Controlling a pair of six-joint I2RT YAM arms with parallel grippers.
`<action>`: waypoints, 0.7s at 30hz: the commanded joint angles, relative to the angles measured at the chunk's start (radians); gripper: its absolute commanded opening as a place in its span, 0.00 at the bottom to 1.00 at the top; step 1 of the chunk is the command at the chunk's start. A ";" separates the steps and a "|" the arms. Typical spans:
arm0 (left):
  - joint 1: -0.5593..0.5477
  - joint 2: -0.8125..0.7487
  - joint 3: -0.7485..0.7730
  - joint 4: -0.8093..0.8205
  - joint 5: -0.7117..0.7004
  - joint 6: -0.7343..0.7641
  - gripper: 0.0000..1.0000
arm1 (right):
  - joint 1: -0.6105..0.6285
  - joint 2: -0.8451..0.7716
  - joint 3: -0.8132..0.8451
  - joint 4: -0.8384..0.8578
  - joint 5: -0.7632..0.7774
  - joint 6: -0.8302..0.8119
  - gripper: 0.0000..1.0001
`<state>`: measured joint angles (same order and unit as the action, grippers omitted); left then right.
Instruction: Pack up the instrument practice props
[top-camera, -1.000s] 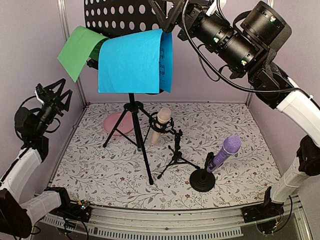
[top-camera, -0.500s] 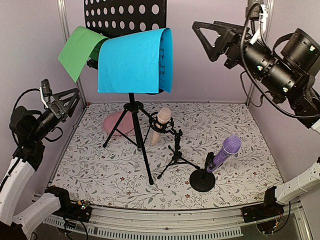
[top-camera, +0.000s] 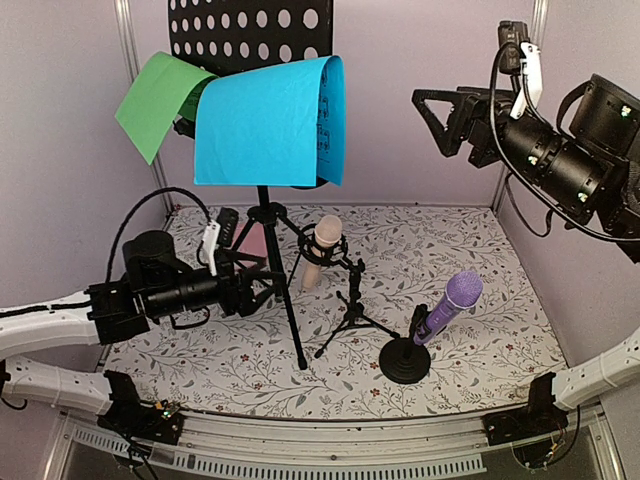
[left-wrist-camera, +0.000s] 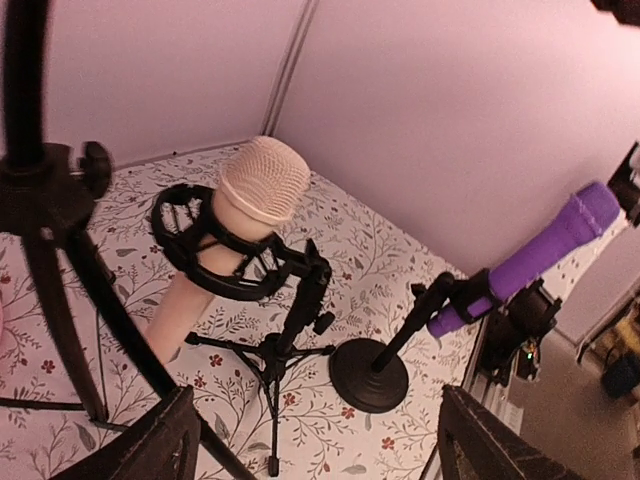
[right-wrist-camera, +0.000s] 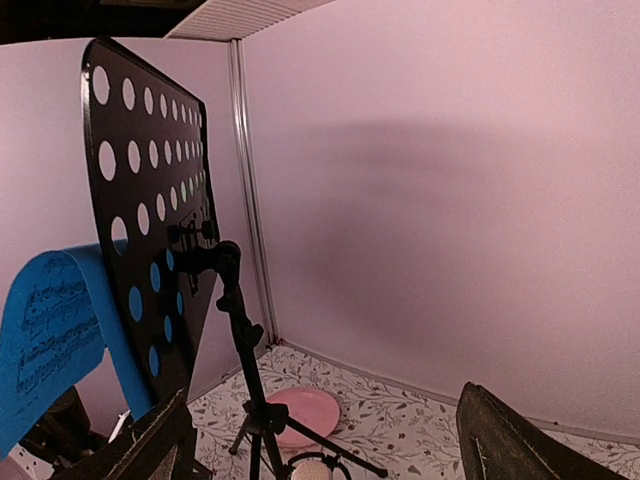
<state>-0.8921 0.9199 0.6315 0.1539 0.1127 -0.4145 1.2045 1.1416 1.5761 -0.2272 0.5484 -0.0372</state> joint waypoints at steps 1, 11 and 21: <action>-0.159 0.122 0.010 0.191 -0.186 0.255 0.84 | -0.075 0.006 -0.002 -0.191 0.017 0.146 0.92; -0.282 0.550 0.270 0.263 0.048 0.498 0.83 | -0.374 -0.022 -0.006 -0.431 -0.309 0.347 0.93; -0.266 0.830 0.457 0.263 0.196 0.554 0.83 | -0.450 -0.091 -0.141 -0.510 -0.384 0.388 0.94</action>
<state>-1.1641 1.6848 1.0203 0.4129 0.2195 0.0929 0.7734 1.1007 1.4929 -0.6647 0.2089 0.3187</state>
